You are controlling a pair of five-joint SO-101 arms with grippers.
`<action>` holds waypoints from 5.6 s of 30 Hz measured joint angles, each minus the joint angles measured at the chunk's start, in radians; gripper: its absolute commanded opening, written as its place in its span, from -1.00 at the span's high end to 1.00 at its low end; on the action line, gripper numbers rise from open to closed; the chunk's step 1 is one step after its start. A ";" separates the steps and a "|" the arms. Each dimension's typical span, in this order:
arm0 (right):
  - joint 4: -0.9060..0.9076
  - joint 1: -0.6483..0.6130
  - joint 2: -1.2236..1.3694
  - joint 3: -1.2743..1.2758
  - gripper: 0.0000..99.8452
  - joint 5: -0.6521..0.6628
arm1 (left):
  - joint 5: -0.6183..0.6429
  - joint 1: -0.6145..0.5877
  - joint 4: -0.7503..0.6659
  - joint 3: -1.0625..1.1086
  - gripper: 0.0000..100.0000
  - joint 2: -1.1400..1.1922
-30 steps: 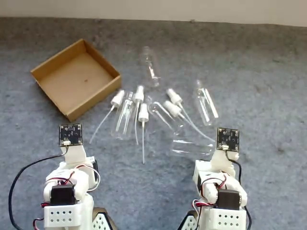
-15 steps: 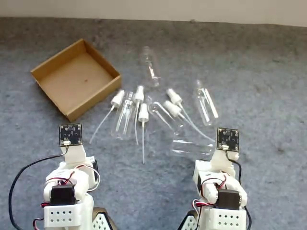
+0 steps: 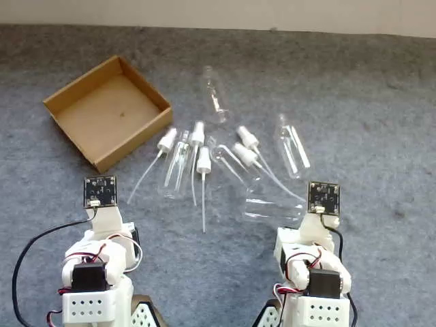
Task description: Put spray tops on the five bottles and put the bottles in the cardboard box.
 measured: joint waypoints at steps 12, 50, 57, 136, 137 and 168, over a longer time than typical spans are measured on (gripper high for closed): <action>0.000 0.000 0.000 0.000 0.98 0.000 | 0.000 0.000 0.000 0.000 0.98 0.000; 0.000 0.000 0.000 0.000 0.98 0.000 | -0.574 -0.249 -0.040 -0.296 0.98 -0.006; 0.000 0.000 0.000 0.000 0.98 0.000 | -0.675 -0.249 0.083 -0.427 0.98 -0.011; 0.000 0.000 0.000 0.000 0.98 0.000 | -0.184 0.262 0.290 -2.186 0.34 2.532; 0.000 0.000 0.000 0.000 0.98 0.000 | -0.184 0.265 0.290 -2.186 0.34 2.533; 0.000 0.000 0.000 0.000 0.98 0.000 | -0.184 0.264 0.408 -2.325 0.70 2.532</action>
